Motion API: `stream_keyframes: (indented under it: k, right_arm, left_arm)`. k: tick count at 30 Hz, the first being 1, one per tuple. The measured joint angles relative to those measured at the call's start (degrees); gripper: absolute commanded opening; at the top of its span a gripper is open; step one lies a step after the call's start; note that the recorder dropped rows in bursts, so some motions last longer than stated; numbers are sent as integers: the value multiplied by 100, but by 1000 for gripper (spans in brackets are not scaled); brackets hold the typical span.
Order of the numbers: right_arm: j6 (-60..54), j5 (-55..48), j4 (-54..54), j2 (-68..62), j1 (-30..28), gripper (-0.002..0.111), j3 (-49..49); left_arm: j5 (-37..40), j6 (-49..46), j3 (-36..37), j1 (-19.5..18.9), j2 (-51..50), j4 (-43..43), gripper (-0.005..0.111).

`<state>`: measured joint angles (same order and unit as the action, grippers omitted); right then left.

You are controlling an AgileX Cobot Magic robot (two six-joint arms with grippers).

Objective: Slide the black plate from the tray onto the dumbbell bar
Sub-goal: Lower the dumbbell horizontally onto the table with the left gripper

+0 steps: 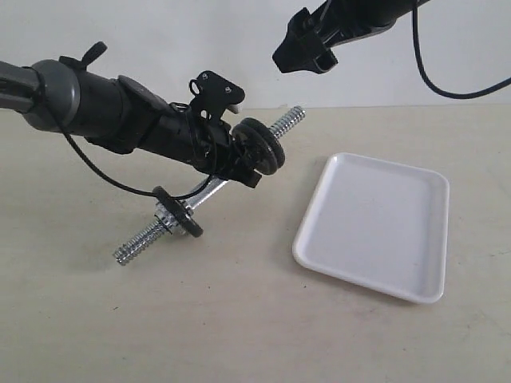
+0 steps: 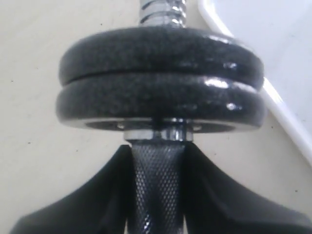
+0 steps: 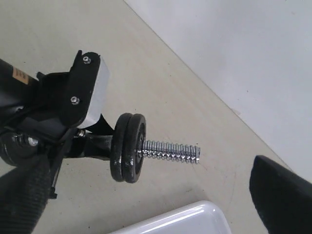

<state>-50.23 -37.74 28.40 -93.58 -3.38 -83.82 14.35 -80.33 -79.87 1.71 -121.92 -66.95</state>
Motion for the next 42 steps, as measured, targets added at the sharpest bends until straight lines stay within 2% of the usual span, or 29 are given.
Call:
stream_keyframes:
  k: [20,42]
  right_arm:
    - [107,-19,-18,-1,0,103,0]
    - [123,-19,-18,-1,0,103,0]
  left_arm:
    - [319,-21,-788,12,-839,-768,4]
    - [381,-34,-828,62,-865,-817,4]
